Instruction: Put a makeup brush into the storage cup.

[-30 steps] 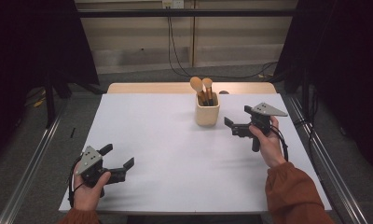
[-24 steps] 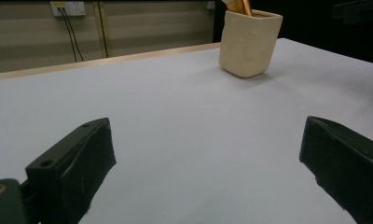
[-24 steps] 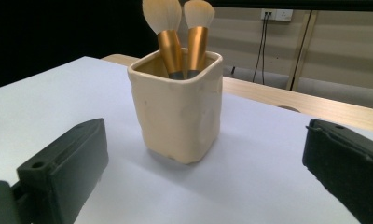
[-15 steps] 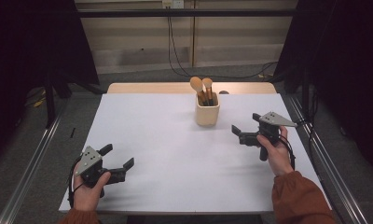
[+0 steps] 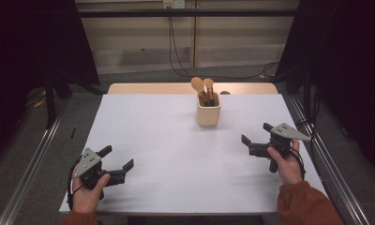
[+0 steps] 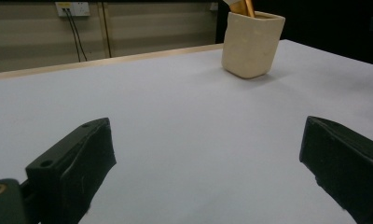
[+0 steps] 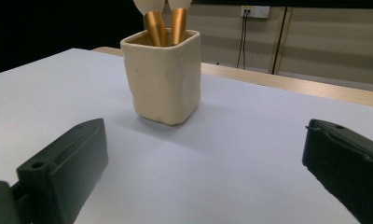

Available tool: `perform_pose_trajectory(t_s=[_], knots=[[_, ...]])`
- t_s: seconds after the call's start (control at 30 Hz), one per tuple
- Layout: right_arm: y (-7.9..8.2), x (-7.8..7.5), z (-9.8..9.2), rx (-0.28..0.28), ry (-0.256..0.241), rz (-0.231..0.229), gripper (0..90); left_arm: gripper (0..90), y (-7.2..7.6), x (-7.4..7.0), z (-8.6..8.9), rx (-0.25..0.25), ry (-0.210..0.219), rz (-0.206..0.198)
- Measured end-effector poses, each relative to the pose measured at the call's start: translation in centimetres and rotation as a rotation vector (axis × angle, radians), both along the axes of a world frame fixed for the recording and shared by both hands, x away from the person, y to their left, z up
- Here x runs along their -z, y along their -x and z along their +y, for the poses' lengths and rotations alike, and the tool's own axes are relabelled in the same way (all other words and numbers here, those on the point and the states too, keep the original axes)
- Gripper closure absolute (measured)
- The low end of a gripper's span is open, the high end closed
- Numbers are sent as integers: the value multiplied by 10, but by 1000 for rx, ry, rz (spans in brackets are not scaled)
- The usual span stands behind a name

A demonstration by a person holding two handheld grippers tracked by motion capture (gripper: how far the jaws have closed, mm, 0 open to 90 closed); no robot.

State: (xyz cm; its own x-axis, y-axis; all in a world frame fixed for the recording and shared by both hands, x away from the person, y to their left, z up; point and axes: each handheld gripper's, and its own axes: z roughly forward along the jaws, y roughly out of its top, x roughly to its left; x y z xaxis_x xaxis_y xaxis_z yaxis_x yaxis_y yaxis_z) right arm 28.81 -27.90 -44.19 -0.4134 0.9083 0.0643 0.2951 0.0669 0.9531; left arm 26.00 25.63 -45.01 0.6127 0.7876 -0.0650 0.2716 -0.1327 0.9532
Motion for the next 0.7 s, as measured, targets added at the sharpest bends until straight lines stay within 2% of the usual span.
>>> perform_pose_trajectory(t_s=[0.27, 0.7], knots=[[20, 2, -10, 19, 23, -25, 0, 30, 1, -1, -1, 1, 8, -1], [50, 7, -24, 59, 23, -12, 0, 30, 1, -1, -2, 9, -4, -3]])
